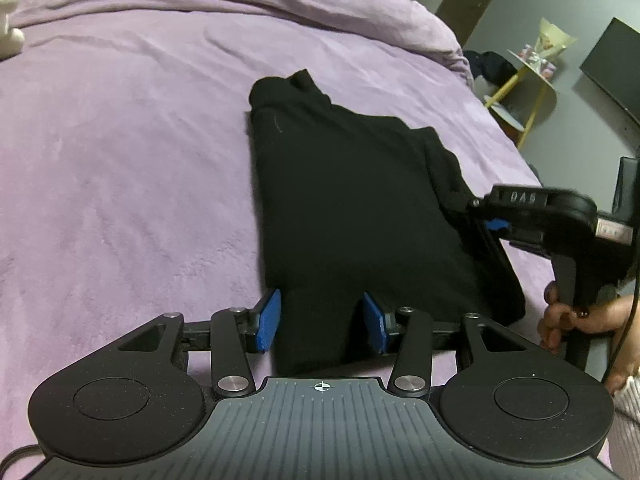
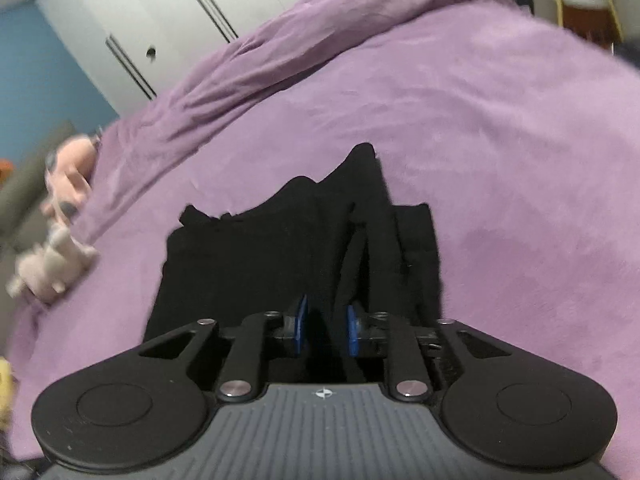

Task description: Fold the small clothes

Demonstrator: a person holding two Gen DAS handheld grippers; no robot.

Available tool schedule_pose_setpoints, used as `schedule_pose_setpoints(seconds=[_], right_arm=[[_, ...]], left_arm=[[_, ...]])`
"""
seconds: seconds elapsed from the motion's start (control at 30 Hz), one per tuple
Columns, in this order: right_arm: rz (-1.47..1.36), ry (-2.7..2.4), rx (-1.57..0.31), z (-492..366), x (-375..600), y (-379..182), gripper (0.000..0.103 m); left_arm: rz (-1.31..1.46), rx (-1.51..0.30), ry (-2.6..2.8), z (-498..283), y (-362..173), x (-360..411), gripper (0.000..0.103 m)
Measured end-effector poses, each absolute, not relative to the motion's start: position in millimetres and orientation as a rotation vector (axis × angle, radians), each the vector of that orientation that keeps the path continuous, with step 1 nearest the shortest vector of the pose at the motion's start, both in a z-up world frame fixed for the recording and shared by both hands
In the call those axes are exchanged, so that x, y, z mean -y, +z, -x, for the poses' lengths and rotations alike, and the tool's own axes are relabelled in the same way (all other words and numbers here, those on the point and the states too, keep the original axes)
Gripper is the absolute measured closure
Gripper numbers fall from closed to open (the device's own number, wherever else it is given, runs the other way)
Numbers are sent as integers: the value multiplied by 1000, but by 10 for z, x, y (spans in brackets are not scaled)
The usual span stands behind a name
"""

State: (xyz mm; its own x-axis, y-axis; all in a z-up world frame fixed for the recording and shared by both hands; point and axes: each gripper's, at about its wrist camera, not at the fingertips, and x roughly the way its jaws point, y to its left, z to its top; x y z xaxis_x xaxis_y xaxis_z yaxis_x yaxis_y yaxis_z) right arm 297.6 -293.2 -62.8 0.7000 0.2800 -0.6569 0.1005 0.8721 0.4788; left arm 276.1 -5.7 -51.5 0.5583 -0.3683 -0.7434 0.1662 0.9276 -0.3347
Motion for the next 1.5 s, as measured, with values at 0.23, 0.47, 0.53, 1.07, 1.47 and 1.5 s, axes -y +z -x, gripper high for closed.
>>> schedule_pose_setpoints(seconds=[0.23, 0.47, 0.53, 1.07, 1.47, 1.5], right_arm=[[-149, -16, -691, -2882, 2580, -371, 98], [-113, -77, -764, -2959, 2701, -645, 97], [-193, -37, -757, -2894, 2815, -570, 92], [-466, 44, -741, -1904, 3211, -513, 83], [-900, 91, -754, -1906, 3647, -718, 96], [-874, 84, -767, -1904, 3629, -725, 96]], left_arm=[[191, -922, -271, -2761, -500, 189, 54], [179, -950, -296, -2692, -556, 304, 53], [178, -963, -295, -2677, -576, 317, 53], [48, -910, -304, -2421, -662, 454, 54], [191, -871, -246, -2561, -553, 303, 90], [219, -860, -246, -2552, -536, 259, 91]])
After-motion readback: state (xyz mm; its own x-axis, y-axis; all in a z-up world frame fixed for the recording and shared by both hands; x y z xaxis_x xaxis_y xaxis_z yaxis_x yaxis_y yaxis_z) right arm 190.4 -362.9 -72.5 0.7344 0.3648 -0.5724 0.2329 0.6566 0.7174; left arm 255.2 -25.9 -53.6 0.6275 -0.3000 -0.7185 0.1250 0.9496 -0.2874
